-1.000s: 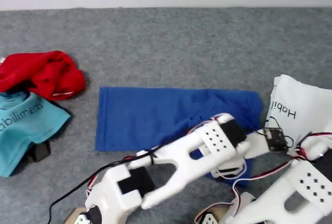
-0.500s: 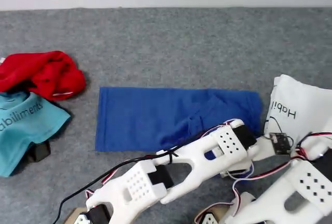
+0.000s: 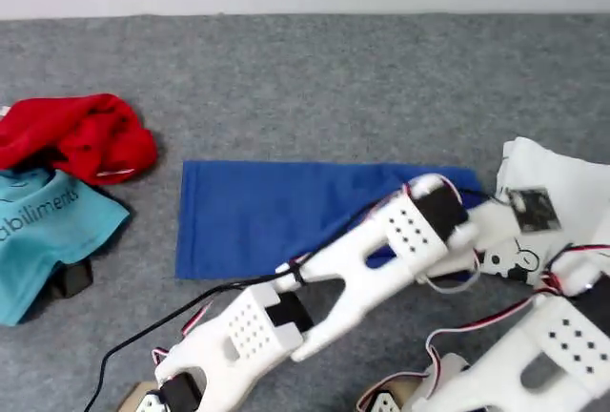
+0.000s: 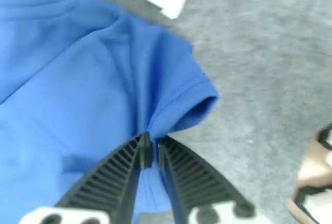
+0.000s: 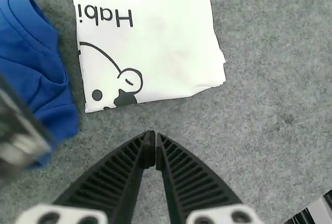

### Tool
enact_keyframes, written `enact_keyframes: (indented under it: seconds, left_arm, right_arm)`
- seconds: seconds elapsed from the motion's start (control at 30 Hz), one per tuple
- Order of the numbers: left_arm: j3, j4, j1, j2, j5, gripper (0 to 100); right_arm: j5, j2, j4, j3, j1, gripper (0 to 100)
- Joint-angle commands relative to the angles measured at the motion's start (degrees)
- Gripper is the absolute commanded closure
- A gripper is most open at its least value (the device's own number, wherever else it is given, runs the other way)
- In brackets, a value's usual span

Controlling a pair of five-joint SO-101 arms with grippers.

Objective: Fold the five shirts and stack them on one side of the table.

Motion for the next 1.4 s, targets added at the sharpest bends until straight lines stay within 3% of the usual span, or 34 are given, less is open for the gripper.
enact_keyframes:
  seconds: [0.0,0.3,0.77,0.97,1.13,1.37]
  left_arm:
    - [-2.68,-2.99,-2.81,-0.44,0.26,98]
    - [-2.86,-8.70,-7.38,4.66,0.44,83]
    - [-2.95,-14.42,-14.77,7.65,-5.80,82]
    - [-7.52,-6.59,-15.38,2.64,-5.80,82]
    - [-14.37,3.43,-11.25,-1.32,-5.45,82]
    - [-0.48,3.25,-5.89,-10.02,-5.36,82]
  right_arm:
    - [0.70,-0.75,-0.57,-2.99,0.66,98.3]
    - [0.97,-0.75,-0.40,-2.99,0.57,98.3]
    - [0.97,-0.75,-0.40,-2.90,0.48,98.3]
    - [0.97,-0.75,-0.40,-2.90,0.57,98.3]
    - [0.97,-0.75,-0.40,-2.90,0.48,98.3]
    - [0.97,-0.75,-0.40,-2.90,0.40,98.3]
